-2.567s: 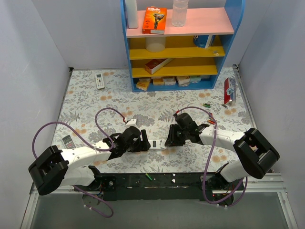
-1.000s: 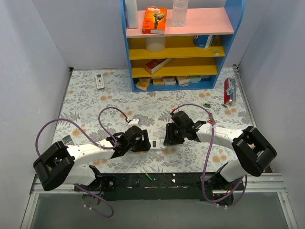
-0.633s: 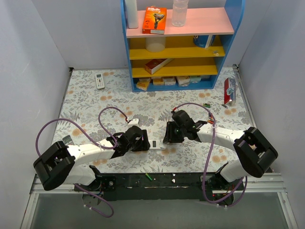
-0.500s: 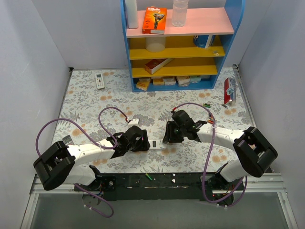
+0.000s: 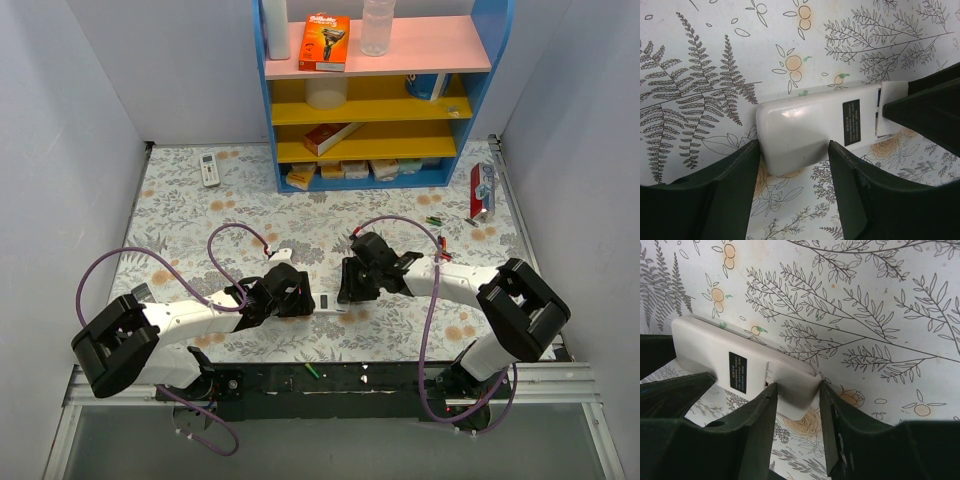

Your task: Load the batteries into the remote control

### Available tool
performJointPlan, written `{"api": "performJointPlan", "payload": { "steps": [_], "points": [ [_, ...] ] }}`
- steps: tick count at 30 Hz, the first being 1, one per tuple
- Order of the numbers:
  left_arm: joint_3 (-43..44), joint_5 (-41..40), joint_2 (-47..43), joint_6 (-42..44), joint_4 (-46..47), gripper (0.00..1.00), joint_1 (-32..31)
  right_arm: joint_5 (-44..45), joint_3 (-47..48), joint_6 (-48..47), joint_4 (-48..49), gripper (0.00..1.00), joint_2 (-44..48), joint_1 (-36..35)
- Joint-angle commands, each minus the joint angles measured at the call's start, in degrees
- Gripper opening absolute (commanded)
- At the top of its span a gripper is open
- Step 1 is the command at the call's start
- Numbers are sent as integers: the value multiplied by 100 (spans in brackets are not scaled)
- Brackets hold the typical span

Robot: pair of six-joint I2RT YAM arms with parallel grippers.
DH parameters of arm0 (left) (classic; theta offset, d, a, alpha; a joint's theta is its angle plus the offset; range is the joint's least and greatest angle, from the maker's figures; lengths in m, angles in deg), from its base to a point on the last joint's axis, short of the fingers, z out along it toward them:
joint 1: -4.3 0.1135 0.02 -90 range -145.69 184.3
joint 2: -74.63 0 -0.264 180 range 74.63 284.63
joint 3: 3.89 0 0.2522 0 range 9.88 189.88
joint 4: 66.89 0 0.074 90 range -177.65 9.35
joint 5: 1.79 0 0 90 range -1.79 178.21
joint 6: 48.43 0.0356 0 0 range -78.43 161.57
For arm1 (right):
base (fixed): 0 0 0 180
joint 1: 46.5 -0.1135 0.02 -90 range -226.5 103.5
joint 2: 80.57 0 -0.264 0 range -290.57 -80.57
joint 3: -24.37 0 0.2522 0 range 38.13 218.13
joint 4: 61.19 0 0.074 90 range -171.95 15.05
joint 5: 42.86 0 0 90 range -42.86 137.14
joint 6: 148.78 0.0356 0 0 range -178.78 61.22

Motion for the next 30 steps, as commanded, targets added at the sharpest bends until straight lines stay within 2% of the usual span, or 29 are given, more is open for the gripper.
{"api": "performJointPlan", "payload": {
  "steps": [1, 7, 14, 18, 25, 30],
  "points": [
    [83, -47, 51, 70, -99, 56, -20, 177, 186, -318, -453, 43, -280, -173],
    [74, -64, 34, 79, -117, 55, -20, 10, 195, -643, -603, 36, -421, -182],
    [100, -47, 42, 36, -126, 55, -20, -262, 160, -722, -717, 35, -518, -182],
    [100, 32, 60, -35, -99, 55, -20, -456, -24, -468, -577, 35, -439, -191],
    [65, 120, 51, -176, -82, 52, -20, -342, -551, 77, -392, 25, 175, -199],
    [65, 278, 51, -246, 6, 49, -29, -482, -525, 227, -313, 19, 186, -199]
  ]
}}
